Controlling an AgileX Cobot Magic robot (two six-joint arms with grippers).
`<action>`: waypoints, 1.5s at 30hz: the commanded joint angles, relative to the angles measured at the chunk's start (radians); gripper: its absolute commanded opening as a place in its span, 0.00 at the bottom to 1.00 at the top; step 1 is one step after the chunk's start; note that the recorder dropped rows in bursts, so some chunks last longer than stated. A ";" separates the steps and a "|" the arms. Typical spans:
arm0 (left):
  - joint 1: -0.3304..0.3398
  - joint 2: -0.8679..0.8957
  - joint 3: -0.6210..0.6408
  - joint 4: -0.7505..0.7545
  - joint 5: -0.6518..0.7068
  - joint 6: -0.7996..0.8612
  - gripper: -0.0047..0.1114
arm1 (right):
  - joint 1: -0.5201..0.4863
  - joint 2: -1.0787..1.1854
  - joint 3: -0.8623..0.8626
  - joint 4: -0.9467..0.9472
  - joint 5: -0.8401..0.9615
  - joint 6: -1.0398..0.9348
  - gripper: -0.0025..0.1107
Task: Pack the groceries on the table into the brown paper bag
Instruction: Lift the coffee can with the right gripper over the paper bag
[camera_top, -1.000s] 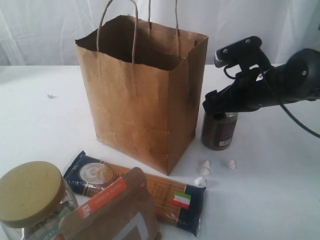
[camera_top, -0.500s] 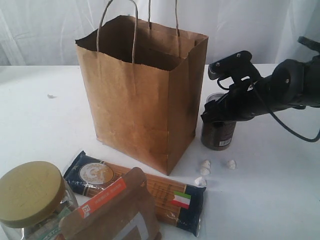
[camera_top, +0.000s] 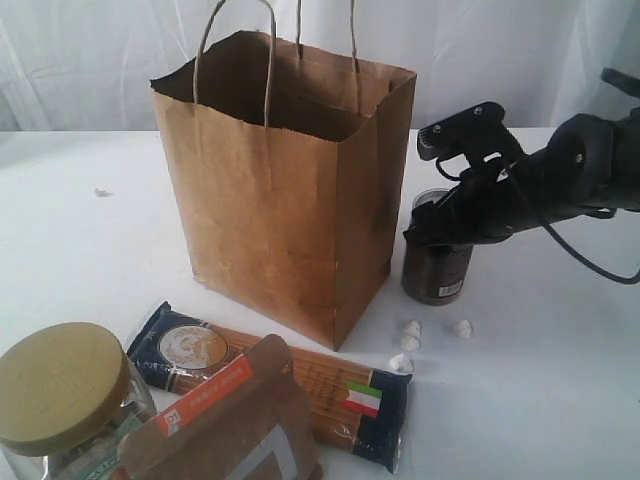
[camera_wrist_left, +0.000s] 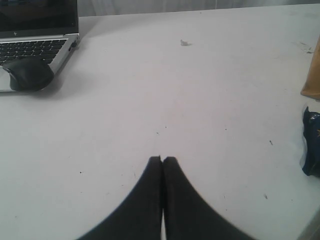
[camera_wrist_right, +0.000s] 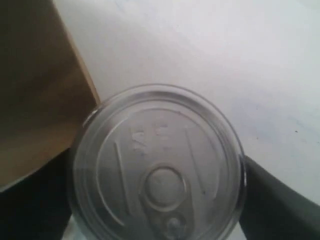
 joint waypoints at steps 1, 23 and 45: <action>0.001 -0.004 0.004 -0.007 -0.005 -0.001 0.04 | -0.004 -0.073 -0.003 0.002 0.040 0.003 0.21; 0.001 -0.004 0.004 -0.007 -0.005 -0.001 0.04 | -0.004 -0.413 0.055 -0.028 0.535 0.075 0.21; 0.001 -0.004 0.004 -0.007 -0.005 -0.001 0.04 | -0.004 -0.895 0.036 0.357 0.102 0.179 0.21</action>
